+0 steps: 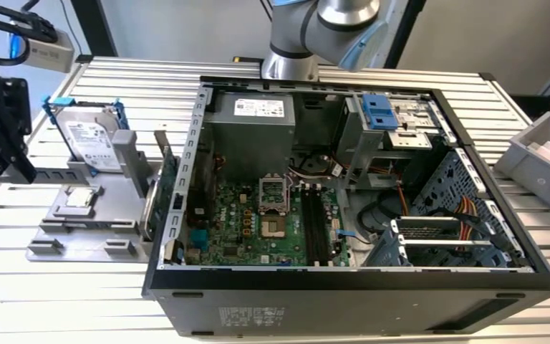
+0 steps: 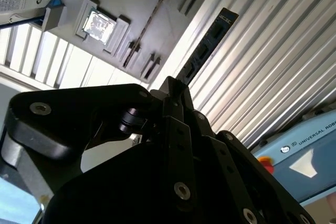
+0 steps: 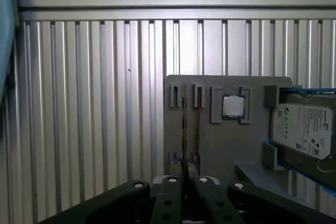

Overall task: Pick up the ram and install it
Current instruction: 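Pick up the ram and move it above insertion slot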

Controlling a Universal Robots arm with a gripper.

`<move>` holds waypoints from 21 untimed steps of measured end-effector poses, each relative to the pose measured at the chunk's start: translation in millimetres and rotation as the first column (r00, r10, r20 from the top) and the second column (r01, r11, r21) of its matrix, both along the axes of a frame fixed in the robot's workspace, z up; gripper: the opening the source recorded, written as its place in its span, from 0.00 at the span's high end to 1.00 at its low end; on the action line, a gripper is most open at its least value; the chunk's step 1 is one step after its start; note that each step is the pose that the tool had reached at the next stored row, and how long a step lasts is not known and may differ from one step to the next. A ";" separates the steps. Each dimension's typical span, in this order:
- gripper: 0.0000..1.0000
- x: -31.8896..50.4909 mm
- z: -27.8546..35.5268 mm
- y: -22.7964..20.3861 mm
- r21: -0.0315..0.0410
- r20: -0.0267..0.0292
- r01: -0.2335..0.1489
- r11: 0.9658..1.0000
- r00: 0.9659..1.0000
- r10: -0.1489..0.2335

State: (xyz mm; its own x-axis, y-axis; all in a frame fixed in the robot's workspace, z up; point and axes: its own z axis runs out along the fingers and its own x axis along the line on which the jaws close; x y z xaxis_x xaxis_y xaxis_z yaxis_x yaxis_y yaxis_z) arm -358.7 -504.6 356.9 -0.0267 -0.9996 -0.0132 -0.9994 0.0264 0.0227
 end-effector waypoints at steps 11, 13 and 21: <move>1.00 0.0 15.9 0.1 0.000 0.000 0.000 1.000 1.000 0.000; 1.00 0.0 16.4 0.1 0.000 0.000 0.000 1.000 1.000 0.000; 1.00 1.9 16.8 0.1 0.000 0.000 0.000 1.000 1.000 0.000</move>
State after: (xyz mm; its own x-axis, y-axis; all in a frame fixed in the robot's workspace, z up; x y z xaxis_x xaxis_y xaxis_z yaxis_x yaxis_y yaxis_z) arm -356.8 -504.5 373.8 -0.0267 -0.9996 -0.0131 -0.9994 0.0263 0.0228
